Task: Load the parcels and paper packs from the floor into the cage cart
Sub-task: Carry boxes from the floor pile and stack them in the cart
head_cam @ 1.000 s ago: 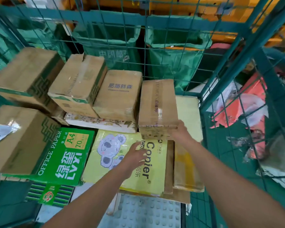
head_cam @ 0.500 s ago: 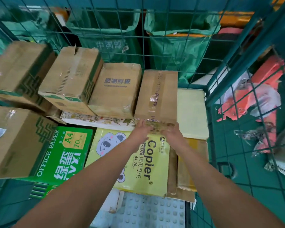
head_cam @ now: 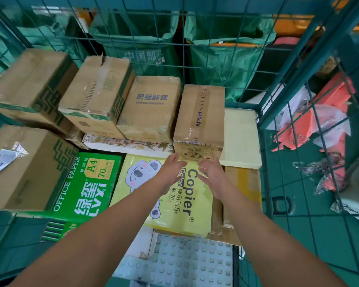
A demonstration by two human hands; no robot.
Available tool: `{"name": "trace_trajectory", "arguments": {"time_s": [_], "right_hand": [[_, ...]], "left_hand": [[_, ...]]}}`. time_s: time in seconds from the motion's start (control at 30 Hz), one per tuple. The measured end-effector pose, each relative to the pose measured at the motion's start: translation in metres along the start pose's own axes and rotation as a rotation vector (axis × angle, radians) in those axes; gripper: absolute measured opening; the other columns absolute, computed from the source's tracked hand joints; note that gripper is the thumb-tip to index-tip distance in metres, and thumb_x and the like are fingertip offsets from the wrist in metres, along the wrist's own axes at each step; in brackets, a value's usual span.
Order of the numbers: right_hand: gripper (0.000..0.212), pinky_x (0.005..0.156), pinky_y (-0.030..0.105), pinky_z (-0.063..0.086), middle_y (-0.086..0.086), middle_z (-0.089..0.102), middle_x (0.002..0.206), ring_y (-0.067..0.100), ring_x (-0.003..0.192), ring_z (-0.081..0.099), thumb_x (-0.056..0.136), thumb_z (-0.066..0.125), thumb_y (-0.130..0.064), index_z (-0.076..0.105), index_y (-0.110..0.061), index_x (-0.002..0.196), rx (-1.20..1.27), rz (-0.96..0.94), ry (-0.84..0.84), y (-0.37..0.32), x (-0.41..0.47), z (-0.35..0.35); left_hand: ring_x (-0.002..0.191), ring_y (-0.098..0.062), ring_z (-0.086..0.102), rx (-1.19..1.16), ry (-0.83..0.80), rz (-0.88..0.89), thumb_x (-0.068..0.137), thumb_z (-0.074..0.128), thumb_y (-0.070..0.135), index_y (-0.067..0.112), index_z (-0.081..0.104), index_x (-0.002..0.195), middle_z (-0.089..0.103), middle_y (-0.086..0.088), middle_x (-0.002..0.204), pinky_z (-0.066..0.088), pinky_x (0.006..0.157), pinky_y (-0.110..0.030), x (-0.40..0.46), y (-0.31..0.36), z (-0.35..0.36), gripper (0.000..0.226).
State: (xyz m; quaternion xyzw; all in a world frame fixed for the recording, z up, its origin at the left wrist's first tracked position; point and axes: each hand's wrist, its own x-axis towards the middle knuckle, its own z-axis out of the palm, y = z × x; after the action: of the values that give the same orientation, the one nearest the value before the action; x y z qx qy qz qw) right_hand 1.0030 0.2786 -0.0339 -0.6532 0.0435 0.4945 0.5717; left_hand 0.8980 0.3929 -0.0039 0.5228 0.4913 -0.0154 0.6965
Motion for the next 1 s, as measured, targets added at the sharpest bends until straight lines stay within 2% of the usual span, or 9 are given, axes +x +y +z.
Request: {"name": "trace_trajectory", "arguments": {"time_s": [0.1, 0.3, 0.43, 0.5, 0.57, 0.7, 0.77, 0.9, 1.0], "right_hand": [[0.081, 0.109, 0.041, 0.05, 0.006, 0.054, 0.144, 0.024, 0.127, 0.058, 0.098, 0.065, -0.015, 0.019, -0.029, 0.163, -0.006, 0.028, -0.048, 0.007, -0.02, 0.008], [0.058, 0.094, 0.034, 0.053, 0.007, 0.056, 0.14, 0.024, 0.12, 0.062, 0.101, 0.064, -0.02, 0.04, -0.02, 0.154, -0.041, 0.026, -0.109, 0.013, -0.076, 0.035], [0.043, 0.092, 0.034, 0.052, 0.009, 0.061, 0.138, 0.025, 0.115, 0.064, 0.102, 0.062, -0.019, 0.052, -0.016, 0.143, -0.059, 0.005, -0.142, 0.029, -0.12, 0.068], [0.037, 0.096, 0.037, 0.054, 0.008, 0.064, 0.134, 0.026, 0.114, 0.066, 0.103, 0.061, -0.021, 0.055, -0.015, 0.139, -0.096, 0.003, -0.169, 0.046, -0.142, 0.091], [0.034, 0.098, 0.04, 0.055, 0.009, 0.066, 0.128, 0.027, 0.112, 0.067, 0.103, 0.061, -0.022, 0.057, -0.014, 0.136, -0.119, 0.001, -0.196, 0.067, -0.163, 0.119], [0.01, 0.079, 0.03, 0.051, 0.01, 0.063, 0.114, 0.02, 0.087, 0.064, 0.104, 0.058, -0.016, 0.059, -0.015, 0.115, -0.183, 0.033, -0.304, 0.115, -0.213, 0.185], [0.008, 0.075, 0.028, 0.049, 0.01, 0.064, 0.11, 0.019, 0.083, 0.063, 0.105, 0.055, -0.015, 0.059, -0.014, 0.112, -0.245, 0.056, -0.329, 0.144, -0.235, 0.219], [0.011, 0.092, 0.037, 0.053, 0.006, 0.069, 0.113, 0.023, 0.097, 0.067, 0.104, 0.057, -0.025, 0.062, -0.017, 0.111, -0.427, 0.124, -0.408, 0.225, -0.293, 0.294], [0.006, 0.093, 0.036, 0.052, 0.005, 0.069, 0.101, 0.022, 0.094, 0.066, 0.102, 0.058, -0.02, 0.062, -0.017, 0.105, -0.528, 0.154, -0.484, 0.274, -0.327, 0.334]], "left_hand": [[0.137, -0.024, 0.046, -0.041, -0.028, 0.011, 0.104, 0.055, 0.016, 0.019, 0.032, 0.158, 0.044, 0.0, 0.144, 0.047, 0.105, -0.038, -0.022, -0.013, -0.011, 0.058], [0.136, -0.025, 0.049, -0.162, 0.077, -0.047, 0.105, 0.058, 0.022, 0.027, 0.033, 0.159, 0.047, -0.004, 0.151, 0.051, 0.107, -0.042, -0.081, -0.041, -0.054, 0.059], [0.13, -0.024, 0.053, -0.188, 0.094, -0.016, 0.108, 0.053, 0.017, 0.021, 0.045, 0.147, 0.047, -0.004, 0.15, 0.051, 0.106, -0.045, -0.129, -0.072, -0.089, 0.041], [0.119, -0.02, 0.06, -0.271, 0.119, -0.012, 0.106, 0.057, 0.02, 0.023, 0.04, 0.154, 0.055, -0.001, 0.136, 0.053, 0.1, -0.042, -0.154, -0.091, -0.107, 0.051], [0.119, -0.022, 0.059, -0.32, 0.156, 0.001, 0.105, 0.06, 0.023, 0.026, 0.036, 0.158, 0.056, -0.002, 0.134, 0.053, 0.097, -0.04, -0.179, -0.111, -0.125, 0.058], [0.131, -0.025, 0.053, -0.448, 0.244, 0.006, 0.105, 0.057, 0.02, 0.025, 0.038, 0.154, 0.055, -0.001, 0.127, 0.051, 0.106, -0.042, -0.231, -0.159, -0.175, 0.053], [0.129, -0.025, 0.054, -0.526, 0.29, 0.014, 0.106, 0.056, 0.02, 0.026, 0.039, 0.152, 0.058, 0.001, 0.122, 0.053, 0.101, -0.04, -0.255, -0.192, -0.205, 0.05], [0.12, -0.02, 0.061, -0.678, 0.379, 0.015, 0.103, 0.059, 0.02, 0.021, 0.047, 0.147, 0.057, 0.005, 0.134, 0.056, 0.075, -0.026, -0.321, -0.283, -0.277, 0.045], [0.111, -0.021, 0.061, -0.779, 0.455, -0.003, 0.104, 0.056, 0.015, 0.02, 0.052, 0.14, 0.059, 0.006, 0.121, 0.054, 0.078, -0.026, -0.359, -0.338, -0.312, 0.036]]}}
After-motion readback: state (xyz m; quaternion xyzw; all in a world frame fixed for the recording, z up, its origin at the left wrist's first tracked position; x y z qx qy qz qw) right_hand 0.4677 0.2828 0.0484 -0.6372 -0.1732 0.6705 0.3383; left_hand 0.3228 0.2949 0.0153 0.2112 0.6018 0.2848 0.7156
